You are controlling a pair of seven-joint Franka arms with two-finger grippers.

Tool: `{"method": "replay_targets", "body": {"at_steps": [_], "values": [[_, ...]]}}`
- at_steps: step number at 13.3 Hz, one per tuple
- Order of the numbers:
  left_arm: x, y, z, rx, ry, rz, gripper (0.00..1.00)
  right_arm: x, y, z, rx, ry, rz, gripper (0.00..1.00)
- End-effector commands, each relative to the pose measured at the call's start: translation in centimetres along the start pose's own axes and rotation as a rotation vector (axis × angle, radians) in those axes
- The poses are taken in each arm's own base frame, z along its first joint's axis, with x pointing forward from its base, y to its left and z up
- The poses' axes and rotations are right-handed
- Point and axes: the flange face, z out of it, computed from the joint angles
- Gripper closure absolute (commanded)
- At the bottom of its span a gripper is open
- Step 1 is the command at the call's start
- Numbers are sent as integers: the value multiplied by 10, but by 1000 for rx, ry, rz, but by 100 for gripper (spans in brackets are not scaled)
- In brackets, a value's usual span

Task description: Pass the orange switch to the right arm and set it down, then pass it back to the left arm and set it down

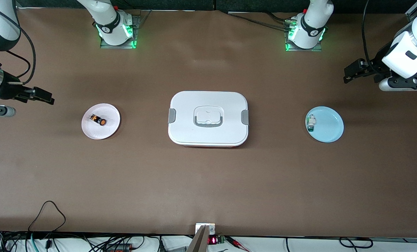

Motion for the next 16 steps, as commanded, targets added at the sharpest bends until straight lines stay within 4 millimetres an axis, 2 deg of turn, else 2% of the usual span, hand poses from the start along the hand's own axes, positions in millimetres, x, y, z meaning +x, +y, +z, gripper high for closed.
{"method": "replay_targets", "body": {"at_steps": [1,5,9,11,13,16], "values": [[1,-3,-1,-6,8,21,0,-1,1,0,30,-30,3,0],[1,-3,-1,-6,8,21,0,6,-3,14,30,-43,3,0],[1,-3,-1,-7,8,21,0,27,-4,51,18,-51,25,0],[1,-3,-1,-7,8,22,0,35,-19,75,1,-74,69,0],[1,-4,-1,-9,7,21,0,27,-33,101,-8,-49,54,0],[1,-6,-1,-11,7,16,0,7,-24,145,-7,-25,66,0]]}}
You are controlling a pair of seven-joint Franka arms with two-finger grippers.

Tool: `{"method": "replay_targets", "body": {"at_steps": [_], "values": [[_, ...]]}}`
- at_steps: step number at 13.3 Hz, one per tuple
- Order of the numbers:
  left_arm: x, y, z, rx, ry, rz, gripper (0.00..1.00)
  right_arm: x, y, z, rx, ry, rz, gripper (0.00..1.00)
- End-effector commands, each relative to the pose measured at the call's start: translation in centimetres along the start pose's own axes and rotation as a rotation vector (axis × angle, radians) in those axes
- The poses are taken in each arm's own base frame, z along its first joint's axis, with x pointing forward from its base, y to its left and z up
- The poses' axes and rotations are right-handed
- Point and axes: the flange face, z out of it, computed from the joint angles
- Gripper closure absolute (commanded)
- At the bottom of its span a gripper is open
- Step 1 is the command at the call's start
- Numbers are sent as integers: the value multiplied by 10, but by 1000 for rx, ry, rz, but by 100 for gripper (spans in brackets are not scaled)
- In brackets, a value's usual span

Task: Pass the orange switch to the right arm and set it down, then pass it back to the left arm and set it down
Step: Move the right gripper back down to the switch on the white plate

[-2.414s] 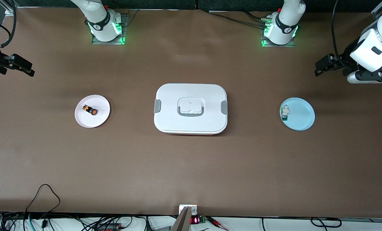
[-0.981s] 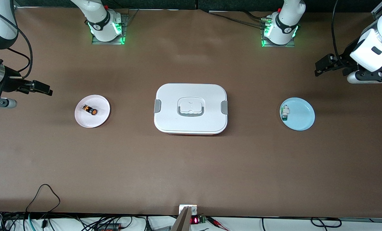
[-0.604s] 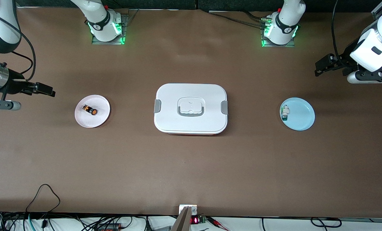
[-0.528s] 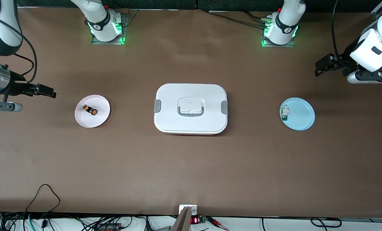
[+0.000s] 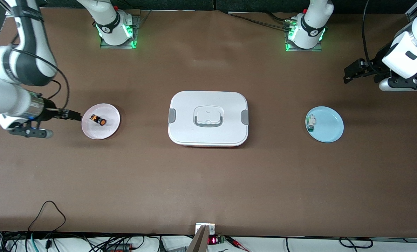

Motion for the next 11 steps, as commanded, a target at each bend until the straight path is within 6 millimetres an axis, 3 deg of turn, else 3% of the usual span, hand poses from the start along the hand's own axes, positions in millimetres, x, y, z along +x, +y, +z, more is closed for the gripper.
{"method": "replay_targets", "body": {"at_steps": [1,4,6,11], "values": [[1,-5,-1,-12,8,17,0,-26,18,33,-1,25,38,0],[1,-5,-1,-12,8,18,0,-33,26,80,-1,19,55,0],[1,-5,-1,-12,8,19,0,-33,26,101,-4,6,107,0],[1,-4,-1,-14,7,19,0,-25,12,136,-5,7,186,0]]}}
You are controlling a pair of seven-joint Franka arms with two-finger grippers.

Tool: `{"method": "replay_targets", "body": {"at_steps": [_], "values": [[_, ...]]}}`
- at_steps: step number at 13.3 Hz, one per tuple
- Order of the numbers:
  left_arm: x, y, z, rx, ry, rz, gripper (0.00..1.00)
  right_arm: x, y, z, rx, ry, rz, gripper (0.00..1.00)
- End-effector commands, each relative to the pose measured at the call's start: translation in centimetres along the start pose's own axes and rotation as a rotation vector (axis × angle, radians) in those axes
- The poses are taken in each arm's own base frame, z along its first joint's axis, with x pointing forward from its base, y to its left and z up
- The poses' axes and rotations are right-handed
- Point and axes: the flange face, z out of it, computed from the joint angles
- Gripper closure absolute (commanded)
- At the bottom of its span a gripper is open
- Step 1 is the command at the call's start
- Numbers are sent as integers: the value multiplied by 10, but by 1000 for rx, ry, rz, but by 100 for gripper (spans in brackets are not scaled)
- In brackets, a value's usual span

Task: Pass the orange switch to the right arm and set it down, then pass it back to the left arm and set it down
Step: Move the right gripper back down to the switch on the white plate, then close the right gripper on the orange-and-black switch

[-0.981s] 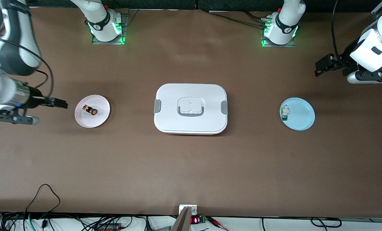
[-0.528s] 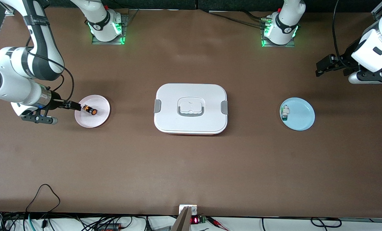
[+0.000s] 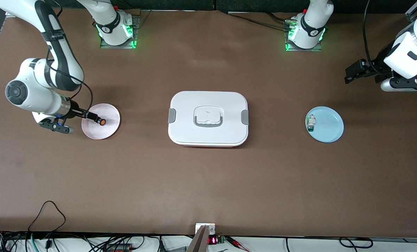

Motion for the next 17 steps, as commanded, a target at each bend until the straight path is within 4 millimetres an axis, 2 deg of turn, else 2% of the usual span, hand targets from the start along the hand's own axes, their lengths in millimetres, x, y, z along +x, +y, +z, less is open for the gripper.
{"method": "replay_targets", "body": {"at_steps": [1,4,8,17], "values": [[0,-2,-1,-13,7,23,0,5,-6,20,6,20,28,0],[0,-2,-1,-13,7,23,0,10,-7,39,10,24,35,0],[0,-2,-1,-15,7,22,0,9,2,50,9,2,56,0],[1,-2,-1,-15,6,23,0,8,7,54,11,-1,66,0]]}}
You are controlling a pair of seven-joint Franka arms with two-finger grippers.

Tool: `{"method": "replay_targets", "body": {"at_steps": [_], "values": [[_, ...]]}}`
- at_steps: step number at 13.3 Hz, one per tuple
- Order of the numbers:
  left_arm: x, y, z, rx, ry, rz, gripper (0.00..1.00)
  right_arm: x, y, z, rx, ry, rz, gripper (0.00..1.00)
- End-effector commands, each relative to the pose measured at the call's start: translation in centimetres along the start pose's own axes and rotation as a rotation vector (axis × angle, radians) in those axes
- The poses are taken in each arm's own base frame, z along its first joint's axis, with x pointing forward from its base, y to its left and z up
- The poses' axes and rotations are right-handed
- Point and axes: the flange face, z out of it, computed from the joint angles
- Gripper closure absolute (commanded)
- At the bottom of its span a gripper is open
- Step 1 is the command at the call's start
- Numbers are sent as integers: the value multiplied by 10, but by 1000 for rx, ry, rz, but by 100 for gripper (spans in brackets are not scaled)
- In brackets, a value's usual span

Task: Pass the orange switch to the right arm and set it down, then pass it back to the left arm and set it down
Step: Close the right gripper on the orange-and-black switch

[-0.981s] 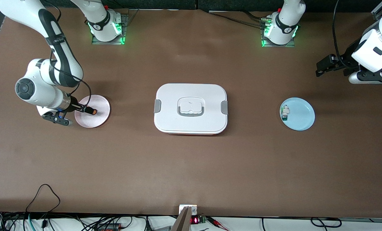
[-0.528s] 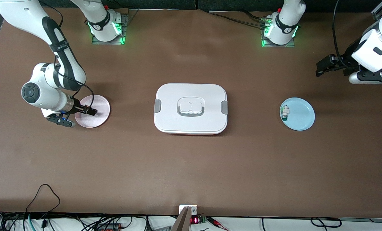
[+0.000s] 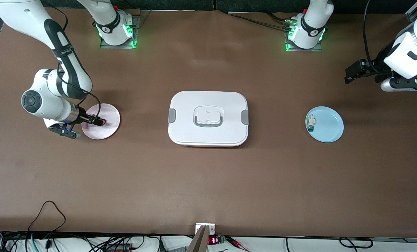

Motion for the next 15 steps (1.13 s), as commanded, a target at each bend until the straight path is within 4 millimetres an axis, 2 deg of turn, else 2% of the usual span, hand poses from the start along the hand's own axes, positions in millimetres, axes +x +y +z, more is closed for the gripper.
{"method": "replay_targets", "body": {"at_steps": [1,7,15], "values": [[0,-2,-1,-15,7,23,0,-3,1,6,14,9,21,0],[1,-2,-1,-15,6,22,0,-15,2,25,30,8,40,0],[0,0,-1,-14,6,25,0,-16,2,34,33,-9,47,0]]}}
